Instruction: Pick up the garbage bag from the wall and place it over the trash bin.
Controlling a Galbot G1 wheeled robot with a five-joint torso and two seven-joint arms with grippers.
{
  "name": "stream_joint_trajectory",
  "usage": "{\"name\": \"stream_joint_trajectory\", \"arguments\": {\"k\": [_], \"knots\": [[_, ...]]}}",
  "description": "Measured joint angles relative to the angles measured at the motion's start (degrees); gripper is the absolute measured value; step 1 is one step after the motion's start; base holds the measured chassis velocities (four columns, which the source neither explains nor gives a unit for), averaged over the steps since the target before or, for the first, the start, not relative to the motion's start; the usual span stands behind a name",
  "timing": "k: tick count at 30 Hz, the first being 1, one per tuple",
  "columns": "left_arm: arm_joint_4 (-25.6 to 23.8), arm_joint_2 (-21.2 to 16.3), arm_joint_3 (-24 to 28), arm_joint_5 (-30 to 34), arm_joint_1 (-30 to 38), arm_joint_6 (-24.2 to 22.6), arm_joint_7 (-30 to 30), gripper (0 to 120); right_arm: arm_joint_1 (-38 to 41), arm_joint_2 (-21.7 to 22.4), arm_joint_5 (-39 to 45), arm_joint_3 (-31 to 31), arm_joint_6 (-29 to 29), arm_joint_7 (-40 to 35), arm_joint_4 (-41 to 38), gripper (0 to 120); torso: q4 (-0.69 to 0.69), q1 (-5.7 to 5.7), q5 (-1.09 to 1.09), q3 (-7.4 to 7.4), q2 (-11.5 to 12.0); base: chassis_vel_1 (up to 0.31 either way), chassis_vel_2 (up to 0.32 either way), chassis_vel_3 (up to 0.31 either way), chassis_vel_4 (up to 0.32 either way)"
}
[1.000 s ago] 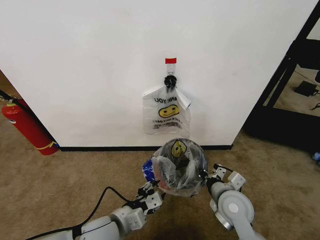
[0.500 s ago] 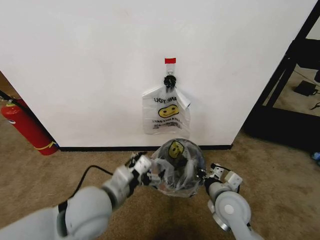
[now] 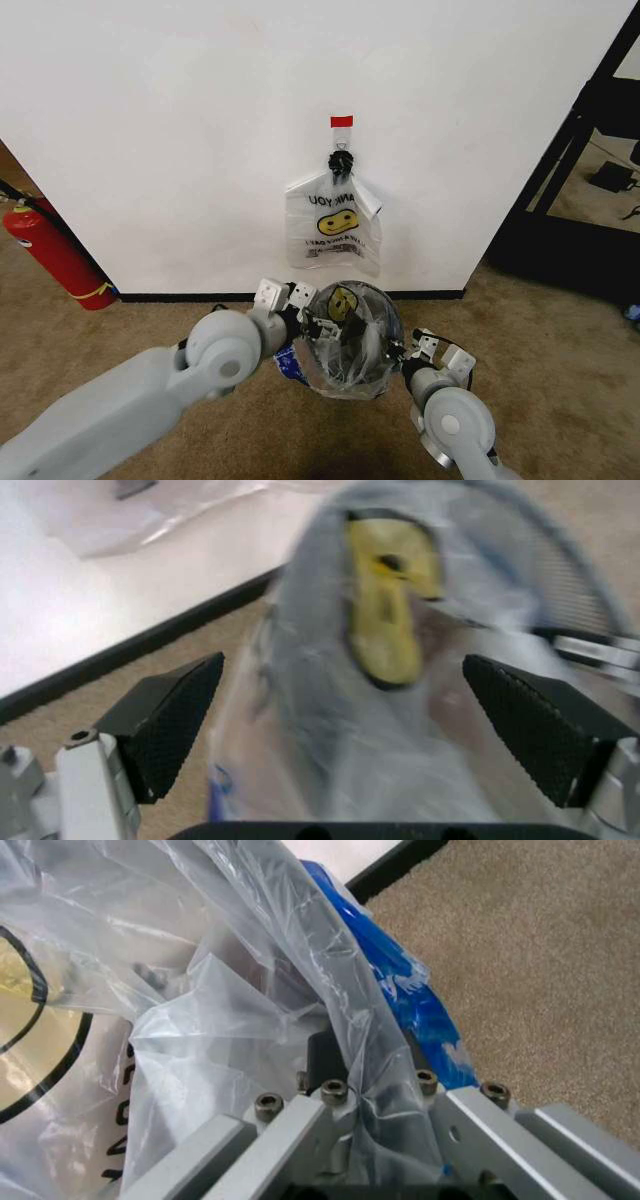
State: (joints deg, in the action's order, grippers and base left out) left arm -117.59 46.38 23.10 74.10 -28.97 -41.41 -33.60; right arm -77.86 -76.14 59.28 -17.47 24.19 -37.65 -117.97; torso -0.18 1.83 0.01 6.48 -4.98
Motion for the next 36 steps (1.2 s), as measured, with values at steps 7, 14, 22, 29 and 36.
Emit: {"name": "stream_joint_trajectory", "arguments": {"k": [7, 14, 22, 29, 36], "knots": [[5.4, 1.9, 1.9, -2.9, 1.8, -0.6, 1.6, 80, 0.0, 0.4, -0.2, 0.3, 0.0, 0.1, 0.0, 0, 0.00, 0.00, 0.00, 0.00, 0.0, 0.000, 0.000, 0.000, 0.000], [5.9, 1.7, 3.3, -5.1, 1.8, -0.3, 3.6, 52, 0.0, 0.7, -0.5, 0.4, 0.0, 0.4, 0.4, 0, 0.00, 0.00, -0.01, 0.00, 0.0, 0.000, 0.000, 0.000, 0.000], [6.5, 2.0, 4.1, -5.8, 1.5, -0.4, 3.7, 24, -0.1, 0.6, -1.0, 0.9, 0.0, 0.9, 0.4, 0, 0.00, 0.00, -0.01, 0.00, 0.0, 0.000, 0.000, 0.000, 0.000], [7.1, 2.5, 4.4, -7.5, 0.6, -0.6, 2.9, 3, -0.2, 0.4, -1.6, 1.2, 0.0, 1.3, 0.4, 0, 0.00, 0.00, -0.01, -0.01, 0.0, 0.000, 0.000, 0.000, 0.000], [6.5, 2.6, 4.2, -7.4, 0.2, -0.7, 0.7, 3, -1.2, 0.5, -2.2, 1.2, 0.4, 3.3, -0.1, 0, -0.01, 0.00, -0.01, -0.01, 0.0, 0.000, 0.000, 0.000, 0.000]]}}
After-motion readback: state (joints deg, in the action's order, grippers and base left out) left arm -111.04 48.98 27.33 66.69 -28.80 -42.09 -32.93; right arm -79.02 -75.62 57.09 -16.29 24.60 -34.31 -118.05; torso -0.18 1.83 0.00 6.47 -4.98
